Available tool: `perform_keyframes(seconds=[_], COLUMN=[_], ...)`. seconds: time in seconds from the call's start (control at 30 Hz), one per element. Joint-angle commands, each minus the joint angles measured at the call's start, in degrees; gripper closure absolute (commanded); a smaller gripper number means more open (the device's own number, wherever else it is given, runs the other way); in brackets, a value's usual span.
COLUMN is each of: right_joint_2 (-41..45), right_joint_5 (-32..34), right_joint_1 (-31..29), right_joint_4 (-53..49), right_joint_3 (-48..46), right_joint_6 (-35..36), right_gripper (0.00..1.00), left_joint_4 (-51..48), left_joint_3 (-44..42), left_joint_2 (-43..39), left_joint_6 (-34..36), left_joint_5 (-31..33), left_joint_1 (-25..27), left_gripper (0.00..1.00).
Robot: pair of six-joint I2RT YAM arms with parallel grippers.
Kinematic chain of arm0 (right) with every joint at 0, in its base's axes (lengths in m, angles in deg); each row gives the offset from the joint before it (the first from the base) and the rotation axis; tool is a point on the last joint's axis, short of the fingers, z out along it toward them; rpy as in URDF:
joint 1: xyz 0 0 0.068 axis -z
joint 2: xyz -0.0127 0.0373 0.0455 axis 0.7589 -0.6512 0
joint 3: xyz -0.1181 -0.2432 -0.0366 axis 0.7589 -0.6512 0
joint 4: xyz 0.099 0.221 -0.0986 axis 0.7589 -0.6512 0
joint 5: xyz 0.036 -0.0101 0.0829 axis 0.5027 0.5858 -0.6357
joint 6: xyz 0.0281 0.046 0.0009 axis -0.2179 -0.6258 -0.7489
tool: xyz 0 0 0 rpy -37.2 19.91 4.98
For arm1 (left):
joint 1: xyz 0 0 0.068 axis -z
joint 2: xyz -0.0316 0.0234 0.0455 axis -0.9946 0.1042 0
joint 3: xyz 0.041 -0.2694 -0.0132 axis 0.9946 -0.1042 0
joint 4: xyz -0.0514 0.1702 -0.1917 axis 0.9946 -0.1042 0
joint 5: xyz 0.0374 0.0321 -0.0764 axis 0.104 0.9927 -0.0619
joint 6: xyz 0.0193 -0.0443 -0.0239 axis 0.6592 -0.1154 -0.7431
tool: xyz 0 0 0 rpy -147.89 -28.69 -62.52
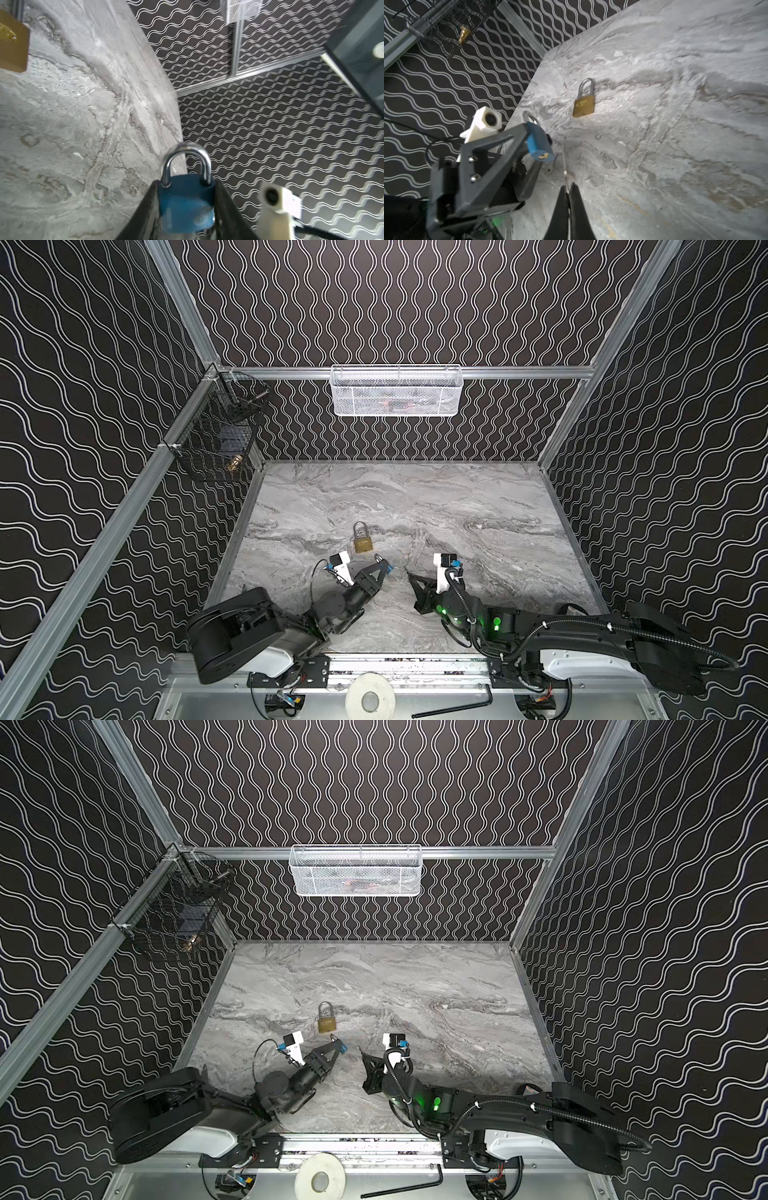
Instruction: Unlock with the key
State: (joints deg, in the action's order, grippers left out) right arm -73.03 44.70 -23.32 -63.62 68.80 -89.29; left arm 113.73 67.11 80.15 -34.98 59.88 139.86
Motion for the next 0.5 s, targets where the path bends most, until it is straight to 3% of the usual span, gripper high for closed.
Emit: perform_keyframes(seconds=[0.0,0.17,0.37,0.47], right_joint_2=[-0.7,-2.6,-3.4,-5.7], right_joint_5=[-1.5,-1.5,0.9,1.1], right_joint_1=[0.0,-1.5,-4.5,-4.9], right_joint_4=[2.7,2.3,0.3,0.4], right_joint_3=[-0.2,2.1,4.0,7.2], right_joint_6=[-1.6,-0.2,1.0,5.2], right_gripper=[1.00,1.00,1.00,1.00], left_joint_4=[-0.4,-17.1,-54.8,-68.3], left_joint_3=[-2.8,-3.7,-3.1,-1.9], left_joint_2=[-6.2,-24.1,-57.3,-68.2], left_joint_6=[3.0,5.4,5.7,5.8], left_joint_5=[-0.9,-2.7,0.2,0.8], left_joint_1=[0.0,0.2,0.2,0.2], left_gripper=[1.00,1.00,1.00,1.00])
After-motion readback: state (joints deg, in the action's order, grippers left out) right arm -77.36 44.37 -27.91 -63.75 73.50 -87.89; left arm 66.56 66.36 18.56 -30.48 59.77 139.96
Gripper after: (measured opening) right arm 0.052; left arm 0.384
